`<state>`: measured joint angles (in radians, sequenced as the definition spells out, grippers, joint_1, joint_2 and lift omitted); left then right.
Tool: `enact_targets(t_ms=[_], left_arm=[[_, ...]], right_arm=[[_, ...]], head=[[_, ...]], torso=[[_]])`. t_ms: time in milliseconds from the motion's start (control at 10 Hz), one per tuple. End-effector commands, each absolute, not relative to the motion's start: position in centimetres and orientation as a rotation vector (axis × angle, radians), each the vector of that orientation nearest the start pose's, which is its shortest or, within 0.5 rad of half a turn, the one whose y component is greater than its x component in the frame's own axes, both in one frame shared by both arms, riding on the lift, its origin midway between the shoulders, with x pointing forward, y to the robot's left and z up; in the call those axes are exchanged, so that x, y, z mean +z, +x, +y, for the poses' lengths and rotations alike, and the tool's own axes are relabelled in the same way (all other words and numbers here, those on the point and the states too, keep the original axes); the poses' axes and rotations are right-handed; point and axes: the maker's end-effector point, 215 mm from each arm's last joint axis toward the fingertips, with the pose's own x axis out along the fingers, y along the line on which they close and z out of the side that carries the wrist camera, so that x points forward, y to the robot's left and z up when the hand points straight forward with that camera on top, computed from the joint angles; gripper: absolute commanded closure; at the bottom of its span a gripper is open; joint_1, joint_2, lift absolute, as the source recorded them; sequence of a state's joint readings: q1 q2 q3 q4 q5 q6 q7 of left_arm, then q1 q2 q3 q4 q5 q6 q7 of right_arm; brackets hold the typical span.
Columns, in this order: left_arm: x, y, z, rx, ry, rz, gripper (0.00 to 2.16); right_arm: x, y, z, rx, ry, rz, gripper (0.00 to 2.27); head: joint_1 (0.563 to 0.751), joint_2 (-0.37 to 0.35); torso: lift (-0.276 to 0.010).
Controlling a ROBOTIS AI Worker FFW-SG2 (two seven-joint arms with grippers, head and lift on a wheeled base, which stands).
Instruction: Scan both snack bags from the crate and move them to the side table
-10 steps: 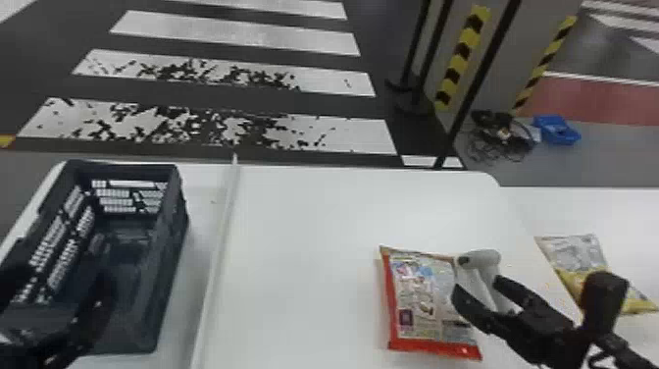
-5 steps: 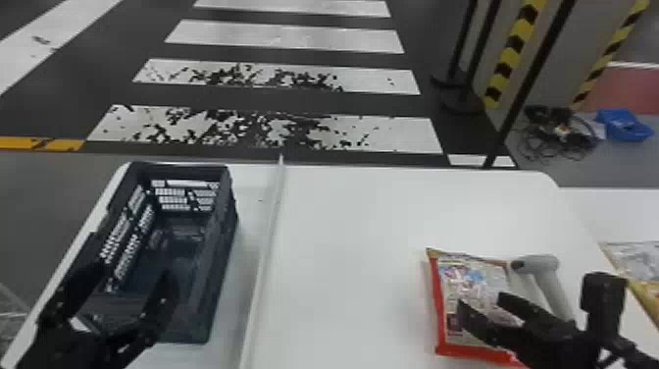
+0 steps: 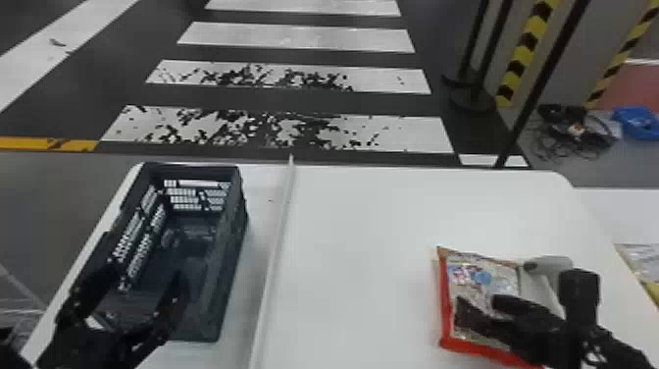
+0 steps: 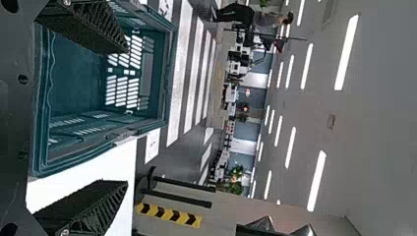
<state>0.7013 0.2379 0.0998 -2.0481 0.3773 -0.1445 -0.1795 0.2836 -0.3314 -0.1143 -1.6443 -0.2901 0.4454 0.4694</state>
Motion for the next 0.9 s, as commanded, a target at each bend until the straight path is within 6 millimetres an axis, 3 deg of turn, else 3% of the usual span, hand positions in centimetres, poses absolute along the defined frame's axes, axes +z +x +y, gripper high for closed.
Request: enact_targets(t_ms=[0, 100, 200, 400, 600, 800], left_arm=[[-36.2, 38.4, 27.0, -0.174, -0.130, 0.064, 0.04], [-36.3, 38.7, 26.8, -0.176, -0.132, 0.063, 0.04], [-36.3, 38.9, 26.6, -0.180, -0.135, 0.061, 0.04], [-36.3, 39.0, 26.5, -0.179, -0.136, 0.060, 0.04], [-36.3, 39.0, 26.7, -0.177, -0.135, 0.056, 0.04], [-36.3, 38.9, 27.0, -0.170, -0.136, 0.046, 0.04]], right_arm=[[-54.9, 42.9, -29.8, 0.370, 0.074, 0.650, 1.22], [-55.8, 42.6, -30.1, 0.363, 0.076, 0.674, 2.09], [-55.4, 42.9, -30.2, 0.365, 0.058, 0.639, 2.24], [-54.1, 43.1, -30.0, 0.384, 0.017, 0.577, 2.24], [-51.0, 43.2, -29.3, 0.426, -0.028, 0.478, 2.24], [-47.3, 42.0, -28.3, 0.464, -0.048, 0.427, 2.24]], head=[[0.695, -0.038], [0.695, -0.039], [0.695, -0.041], [0.695, -0.050], [0.695, -0.048], [0.695, -0.035]], torso=[[-0.095], [-0.095], [-0.095], [-0.095], [-0.095], [-0.095]])
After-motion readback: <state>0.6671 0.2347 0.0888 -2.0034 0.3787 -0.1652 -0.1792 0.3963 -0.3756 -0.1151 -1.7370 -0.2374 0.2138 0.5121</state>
